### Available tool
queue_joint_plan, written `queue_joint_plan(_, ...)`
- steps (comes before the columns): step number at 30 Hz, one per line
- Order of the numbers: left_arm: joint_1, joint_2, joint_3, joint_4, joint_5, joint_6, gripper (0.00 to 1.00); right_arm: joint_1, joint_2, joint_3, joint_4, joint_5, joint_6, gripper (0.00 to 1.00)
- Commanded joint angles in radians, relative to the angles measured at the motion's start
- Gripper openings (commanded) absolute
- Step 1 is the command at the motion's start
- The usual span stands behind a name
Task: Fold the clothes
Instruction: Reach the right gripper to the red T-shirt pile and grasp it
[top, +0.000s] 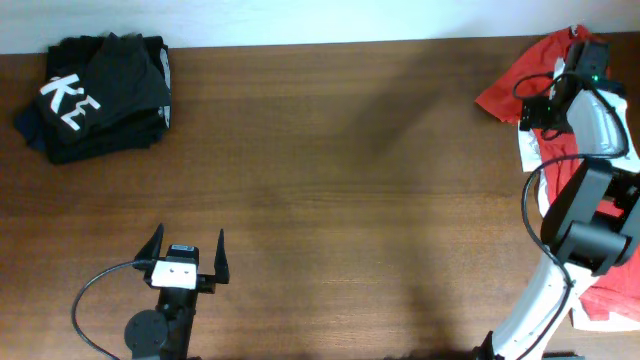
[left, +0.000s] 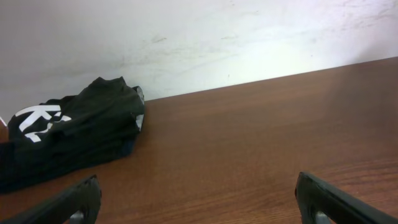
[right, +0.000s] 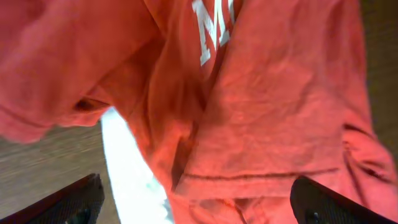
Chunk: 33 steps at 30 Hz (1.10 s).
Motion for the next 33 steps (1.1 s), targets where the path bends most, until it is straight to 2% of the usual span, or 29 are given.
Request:
queue_joint_plan(1,-0.005,-0.004,-0.003,-0.005,0.003,-0.009,0.99,-0.027,0.011,0.020,0.023,-0.029,0.006,0.99)
queue_joint_plan(17,-0.005,0.002,-0.003,-0.005,0.003,-0.009,0.99,-0.068,0.076,-0.005,0.059,-0.029,0.007,1.00)
queue_joint_plan(23,-0.005,0.002,-0.003,-0.005,0.003,-0.009,0.99,-0.068,0.099,-0.005,0.078,-0.028,0.007,0.79)
queue_joint_plan(31,-0.005,0.003,-0.003,-0.005,0.003,-0.009,0.99,-0.068,0.097,0.040,0.041,-0.024,0.007,0.78)
queue_joint_plan(33,-0.005,0.003,-0.003,-0.005,0.003,-0.009,0.99,-0.068,0.090,0.043,0.037,-0.024,0.008,0.67)
